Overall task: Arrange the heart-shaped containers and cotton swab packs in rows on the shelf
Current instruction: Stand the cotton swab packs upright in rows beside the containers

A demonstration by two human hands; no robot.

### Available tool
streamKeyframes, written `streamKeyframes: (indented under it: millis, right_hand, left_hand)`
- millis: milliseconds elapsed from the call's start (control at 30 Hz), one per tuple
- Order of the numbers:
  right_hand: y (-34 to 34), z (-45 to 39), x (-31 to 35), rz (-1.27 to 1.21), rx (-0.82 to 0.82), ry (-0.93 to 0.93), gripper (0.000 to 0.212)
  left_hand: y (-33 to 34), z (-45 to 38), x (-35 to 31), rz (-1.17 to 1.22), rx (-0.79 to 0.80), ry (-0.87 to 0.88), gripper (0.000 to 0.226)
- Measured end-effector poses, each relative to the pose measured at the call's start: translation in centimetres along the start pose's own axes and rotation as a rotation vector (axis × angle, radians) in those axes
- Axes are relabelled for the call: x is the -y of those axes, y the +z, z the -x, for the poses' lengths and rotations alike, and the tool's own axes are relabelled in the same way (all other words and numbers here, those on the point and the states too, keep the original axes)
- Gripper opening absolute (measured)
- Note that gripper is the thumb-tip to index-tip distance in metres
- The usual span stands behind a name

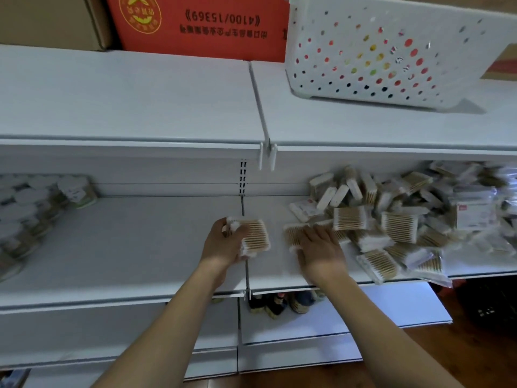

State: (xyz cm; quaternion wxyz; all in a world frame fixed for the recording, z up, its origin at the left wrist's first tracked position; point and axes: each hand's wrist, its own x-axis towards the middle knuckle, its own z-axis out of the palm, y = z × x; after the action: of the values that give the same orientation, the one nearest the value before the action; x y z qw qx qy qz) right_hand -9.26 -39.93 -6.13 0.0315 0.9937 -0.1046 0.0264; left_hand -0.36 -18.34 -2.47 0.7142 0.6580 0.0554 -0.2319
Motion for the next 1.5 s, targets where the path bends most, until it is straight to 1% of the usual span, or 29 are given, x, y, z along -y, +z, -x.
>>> streamKeyframes:
  millis: [67, 167, 200, 233, 300, 367, 433, 500, 567, 600, 667, 700, 733, 800, 900, 967, 1033, 1067, 1133, 1167, 1200, 1233, 1333, 1367, 1433, 1500]
  right_hand:
    - [0.1, 0.0, -0.5, -0.054, -0.147, -0.023, 0.036]
    - [-0.9, 0.4, 0.1, -0.277, -0.477, -0.026, 0.037]
    - [-1.7, 0.5, 0.9, -0.317, -0.548, -0.062, 0.036]
    - [-2.2, 0.6, 1.8, -0.336, -0.568, -0.114, 0.035]
    - [-2.7, 0.9, 3.2, -0.339, -0.514, -0.193, 0.039]
    - [-2.9, 1.5, 3.6, -0.366, -0.456, -0.203, 0.041]
    - [-3.1, 2.0, 2.6, -0.443, -0.407, -0.229, 0.048]
    - [-3.3, 2.6, 0.7, -0.483, -0.384, -0.204, 0.055]
    - [-2.9, 2.3, -1.7, -0.346, -0.440, -0.105, 0.053]
    - [-2.9, 1.9, -3.0, -0.250, -0.428, -0.011, 0.054]
    - [-3.3, 1.0, -5.3, -0.095, -0.248, 0.181, 0.062]
    - [-3.6, 0.6, -6.2, -0.030, -0.110, 0.242, 0.064]
    - [-3.5, 0.3, -6.9, 0.034, -0.019, 0.276, 0.064]
    - [-3.3, -0.1, -8.1, 0.138, 0.027, 0.288, 0.056]
    - [-3.8, -0.5, -8.6, 0.192, -0.045, 0.271, 0.046]
    - [-4.0, -0.3, -8.2, 0.161, -0.121, 0.265, 0.041]
    - [-4.1, 0.1, -7.3, 0.083, -0.275, 0.181, 0.037]
    - [-4.0, 0.3, -6.6, 0.028, -0.393, 0.108, 0.035]
    - [-4.5, 0.7, -4.2, -0.098, -0.643, -0.050, 0.030]
    - [-5.0, 0.9, -2.4, -0.148, -0.695, -0.117, 0.030]
    - [-5.4, 1.2, -0.5, -0.191, -0.697, -0.171, 0.032]
    - [-5.6, 1.5, 1.4, -0.242, -0.676, -0.213, 0.035]
    - [-5.9, 2.2, 5.5, -0.505, -0.569, -0.306, 0.048]
    - [-5.9, 2.3, 6.4, -0.593, -0.521, -0.334, 0.053]
    - [-6.0, 2.3, 8.2, -0.686, -0.462, -0.372, 0.061]
    - [-6.4, 2.0, 10.2, -0.745, -0.439, -0.367, 0.058]
  left_hand:
    - [0.7, 0.1, 0.1, 0.031, -0.018, 0.007, 0.045]
    - [1.9, 0.3, 0.3, 0.015, -0.049, 0.036, 0.045]
    - [2.4, 0.4, 0.4, 0.011, -0.053, 0.036, 0.043]
    - [3.1, 0.5, 0.5, 0.023, -0.047, 0.029, 0.041]
    - [4.5, 0.9, 0.4, 0.095, -0.015, -0.016, 0.041]
    - [5.7, 1.1, 0.5, 0.129, -0.012, -0.045, 0.054]
    - [6.5, 1.1, 0.8, 0.077, -0.039, 0.013, 0.063]
    - [6.9, 1.1, 1.1, 0.040, -0.070, 0.050, 0.061]
    - [7.2, 1.1, 1.2, 0.052, -0.075, 0.049, 0.058]
    - [7.4, 1.2, 1.2, 0.062, -0.071, 0.039, 0.059]
    - [7.6, 1.3, 1.5, 0.065, -0.060, 0.026, 0.061]
    - [7.7, 1.4, 1.6, 0.063, -0.059, 0.026, 0.062]
    - [7.7, 1.5, 1.7, 0.060, -0.061, 0.031, 0.063]
    - [7.9, 1.8, 1.9, 0.053, -0.064, 0.038, 0.062]
    - [7.7, 2.2, 2.0, 0.040, -0.092, 0.047, 0.061]
    - [7.3, 2.2, 1.8, 0.040, -0.100, 0.059, 0.059]
    - [6.8, 2.4, 1.5, 0.043, -0.122, 0.072, 0.054]
    - [6.6, 2.6, 1.3, 0.050, -0.140, 0.075, 0.051]
    - [6.2, 3.0, 1.2, 0.072, -0.166, 0.100, 0.054]
    - [6.0, 3.2, 1.2, 0.090, -0.168, 0.119, 0.059]
    - [5.8, 3.5, 1.1, 0.116, -0.167, 0.138, 0.061]
    - [5.5, 3.9, 1.0, 0.152, -0.171, 0.156, 0.059]
    - [3.5, 4.7, 0.6, 0.256, -0.185, 0.180, 0.043]
    - [2.4, 4.9, 0.6, 0.269, -0.181, 0.186, 0.044]
    - [0.1, 5.1, 0.3, 0.268, -0.183, 0.189, 0.051]
    - [-2.3, 5.3, -0.2, 0.241, -0.213, 0.178, 0.057]
